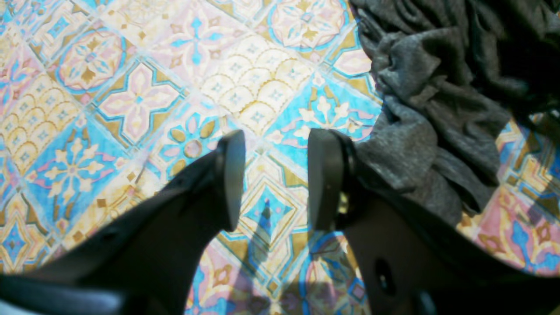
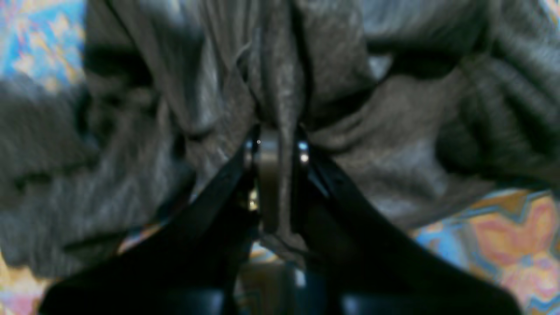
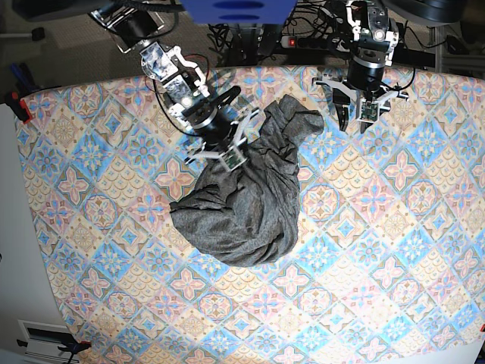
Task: Layout the t-shirt on the table in an organized manner, then fold the t-shirt properly
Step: 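Drag the grasped shirt with the right gripper away from the left gripper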
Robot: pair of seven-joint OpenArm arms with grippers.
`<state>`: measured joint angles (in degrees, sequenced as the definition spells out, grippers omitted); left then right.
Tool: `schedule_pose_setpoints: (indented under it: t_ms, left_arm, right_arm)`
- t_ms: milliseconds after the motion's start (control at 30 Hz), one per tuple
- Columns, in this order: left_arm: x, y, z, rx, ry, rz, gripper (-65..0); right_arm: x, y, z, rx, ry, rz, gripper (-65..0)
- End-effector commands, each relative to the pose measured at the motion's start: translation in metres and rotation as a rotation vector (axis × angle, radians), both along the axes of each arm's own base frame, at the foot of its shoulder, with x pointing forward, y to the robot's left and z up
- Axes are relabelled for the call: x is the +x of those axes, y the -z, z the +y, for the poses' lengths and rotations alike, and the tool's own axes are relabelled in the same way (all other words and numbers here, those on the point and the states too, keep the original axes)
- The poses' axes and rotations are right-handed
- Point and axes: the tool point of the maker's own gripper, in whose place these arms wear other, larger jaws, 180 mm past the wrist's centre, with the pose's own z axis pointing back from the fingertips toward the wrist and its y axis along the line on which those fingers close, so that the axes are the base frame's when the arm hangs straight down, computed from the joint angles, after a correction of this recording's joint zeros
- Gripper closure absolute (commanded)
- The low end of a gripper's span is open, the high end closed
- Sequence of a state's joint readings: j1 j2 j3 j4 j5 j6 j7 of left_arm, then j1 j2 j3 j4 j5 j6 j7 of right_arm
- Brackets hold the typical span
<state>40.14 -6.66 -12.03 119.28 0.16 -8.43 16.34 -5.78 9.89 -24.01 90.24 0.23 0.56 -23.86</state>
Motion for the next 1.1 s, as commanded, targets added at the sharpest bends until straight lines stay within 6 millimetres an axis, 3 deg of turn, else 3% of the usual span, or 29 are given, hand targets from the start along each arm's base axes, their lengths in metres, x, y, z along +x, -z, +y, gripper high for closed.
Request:
schedule_pose_setpoints:
  t_ms: [0, 133, 300, 400, 433, 533, 600, 633, 700, 800, 933, 1000, 1067]
  left_arm:
    - [0.003, -0.008, 0.0, 0.001, 0.004, -0.032, -22.7]
    - [0.002, -0.008, 0.0, 0.002, 0.004, -0.031, -22.7]
    - [0.002, -0.006, 0.0, 0.001, 0.004, -0.025, -22.7]
    - [0.0, -0.002, 0.0, 0.0, 0.002, -0.016, -22.7]
    - [-0.001, 0.0, 0.0, 0.0, 0.002, -0.01, -22.7]
    - [-0.002, 0.002, 0.001, -0.001, 0.001, -0.002, -22.7]
    - [-0.002, 0.003, 0.001, -0.001, 0.0, 0.0, -22.7]
    - [-0.003, 0.003, 0.001, -0.001, 0.0, 0.001, -22.7]
    - [-0.003, 0.003, 0.0, 0.0, 0.002, 0.001, -22.7]
    - [-0.003, 0.003, 0.0, -0.001, 0.003, 0.002, -22.7]
    - [-0.003, 0.005, -0.018, -0.027, 0.05, 0.006, -23.2]
    - [-0.003, 0.006, -0.028, -0.023, 0.077, 0.01, -23.3]
    - [-0.003, 0.008, -0.038, 0.016, 0.122, 0.012, -23.3]
  right_arm:
    - [0.022, -0.026, -0.014, 0.023, 0.047, -0.087, 0.0]
    - [0.049, -0.056, -0.056, 0.036, 0.175, -0.167, 0.0]
    - [0.073, -0.082, -0.139, 0.02, 0.399, -0.242, 0.0]
    - [0.078, -0.093, -0.204, 0.04, 0.601, -0.269, 0.0]
    - [0.075, -0.097, -0.234, 0.056, 0.69, -0.278, 0.0]
    - [0.057, -0.086, -0.3, 0.101, 0.886, -0.25, 0.0]
    - [0.037, -0.063, -0.34, 0.109, 1.013, -0.19, 0.0]
    - [0.025, -0.042, -0.355, 0.103, 1.065, -0.123, 0.0]
    - [0.018, -0.017, -0.368, 0.118, 1.123, -0.031, 0.0]
    - [0.041, -0.014, -0.362, 0.167, 1.124, 0.023, 0.0]
    - [0.04, -0.003, -0.353, 0.17, 1.097, 0.119, 0.0]
    - [0.046, -0.008, -0.342, 0.169, 1.015, 0.11, -8.4]
    - [0.056, -0.025, -0.331, 0.163, 0.92, 0.061, -17.6]
